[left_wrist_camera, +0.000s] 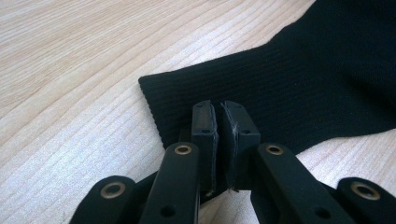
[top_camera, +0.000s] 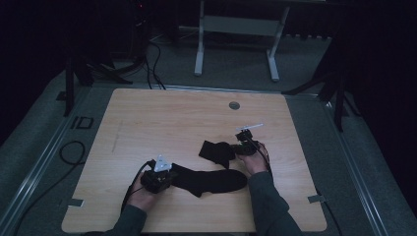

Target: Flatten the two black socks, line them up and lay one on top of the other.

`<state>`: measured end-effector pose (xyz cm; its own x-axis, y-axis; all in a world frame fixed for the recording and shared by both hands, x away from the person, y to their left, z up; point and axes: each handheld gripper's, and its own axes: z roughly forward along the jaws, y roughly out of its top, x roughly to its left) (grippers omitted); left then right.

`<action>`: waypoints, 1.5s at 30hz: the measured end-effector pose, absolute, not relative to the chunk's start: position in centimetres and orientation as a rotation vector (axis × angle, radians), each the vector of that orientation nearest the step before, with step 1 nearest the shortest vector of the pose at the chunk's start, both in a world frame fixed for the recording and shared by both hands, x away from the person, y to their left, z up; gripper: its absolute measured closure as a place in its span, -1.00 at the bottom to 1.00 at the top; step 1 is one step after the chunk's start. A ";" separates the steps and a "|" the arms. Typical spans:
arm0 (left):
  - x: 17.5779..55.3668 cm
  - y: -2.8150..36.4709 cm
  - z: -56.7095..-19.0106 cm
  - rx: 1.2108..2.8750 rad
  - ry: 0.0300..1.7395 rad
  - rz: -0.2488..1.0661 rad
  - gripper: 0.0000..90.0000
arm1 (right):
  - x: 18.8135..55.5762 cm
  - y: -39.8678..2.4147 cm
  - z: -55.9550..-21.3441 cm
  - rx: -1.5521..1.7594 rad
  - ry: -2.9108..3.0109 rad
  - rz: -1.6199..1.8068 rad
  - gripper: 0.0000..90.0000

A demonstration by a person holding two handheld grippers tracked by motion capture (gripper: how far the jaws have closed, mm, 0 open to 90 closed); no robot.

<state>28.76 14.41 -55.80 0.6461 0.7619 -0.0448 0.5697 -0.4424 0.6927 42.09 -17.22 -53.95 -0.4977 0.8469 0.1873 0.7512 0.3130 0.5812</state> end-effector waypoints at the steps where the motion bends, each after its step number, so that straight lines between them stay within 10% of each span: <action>1: 28.8 14.4 -55.8 2.173 1.030 0.358 0.87 | 42.1 -17.2 -53.8 1.478 2.417 0.939 0.91; 45: 28.6 14.0 -55.8 2.177 1.026 0.372 0.81 | 39.5 -23.5 -49.6 1.440 2.304 0.908 0.91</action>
